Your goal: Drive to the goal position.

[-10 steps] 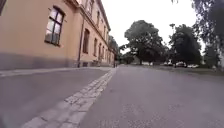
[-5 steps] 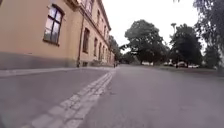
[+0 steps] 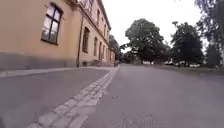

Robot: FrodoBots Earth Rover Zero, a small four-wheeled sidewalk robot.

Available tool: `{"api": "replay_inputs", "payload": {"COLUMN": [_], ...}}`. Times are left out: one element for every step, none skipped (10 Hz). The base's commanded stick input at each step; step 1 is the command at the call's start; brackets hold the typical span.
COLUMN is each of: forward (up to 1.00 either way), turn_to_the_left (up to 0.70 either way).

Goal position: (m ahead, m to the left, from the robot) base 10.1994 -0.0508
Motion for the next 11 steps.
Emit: {"api": "replay_inputs", "payload": {"forward": [0.45,0.45,0.45,0.45,0.45,0.45,0.45,0.45,0.45,0.45,0.45], "turn_to_the_left": [-0.2,-0.2,-0.16,-0.11,-0.06,0.0,0.0,0.0,0.0,0.0,0.0]}}
